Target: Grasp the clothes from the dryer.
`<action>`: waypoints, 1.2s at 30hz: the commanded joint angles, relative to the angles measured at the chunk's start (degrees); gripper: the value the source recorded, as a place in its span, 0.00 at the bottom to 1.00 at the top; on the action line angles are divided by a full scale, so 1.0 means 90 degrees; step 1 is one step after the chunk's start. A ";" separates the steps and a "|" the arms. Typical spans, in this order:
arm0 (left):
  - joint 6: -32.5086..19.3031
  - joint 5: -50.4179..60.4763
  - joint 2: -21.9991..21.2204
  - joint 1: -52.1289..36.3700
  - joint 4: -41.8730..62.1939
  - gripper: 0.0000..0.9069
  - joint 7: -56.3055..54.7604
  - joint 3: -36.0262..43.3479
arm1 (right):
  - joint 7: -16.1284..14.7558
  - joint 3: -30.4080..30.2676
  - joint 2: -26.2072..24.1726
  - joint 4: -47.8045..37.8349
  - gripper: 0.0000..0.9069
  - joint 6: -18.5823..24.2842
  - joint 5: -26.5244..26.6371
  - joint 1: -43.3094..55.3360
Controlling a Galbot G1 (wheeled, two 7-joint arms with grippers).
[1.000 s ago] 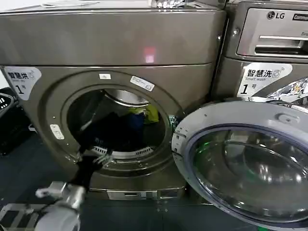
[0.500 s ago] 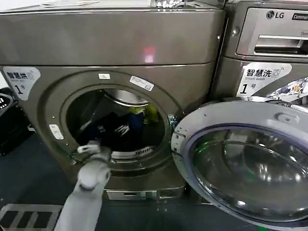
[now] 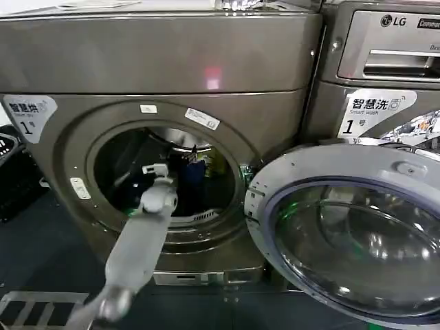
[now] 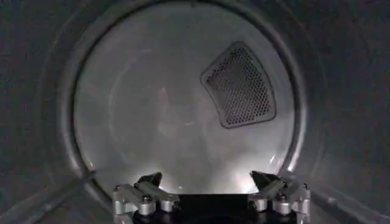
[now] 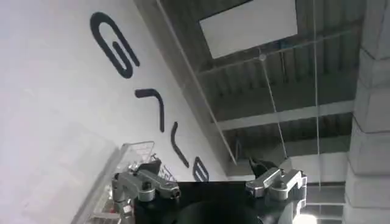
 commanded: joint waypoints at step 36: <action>-0.1064 0.5531 0.0231 -0.2428 0.3230 1.00 0.5377 0.3296 | -0.0051 -0.0339 0.0061 -0.0013 1.00 0.0100 -0.0156 0.0285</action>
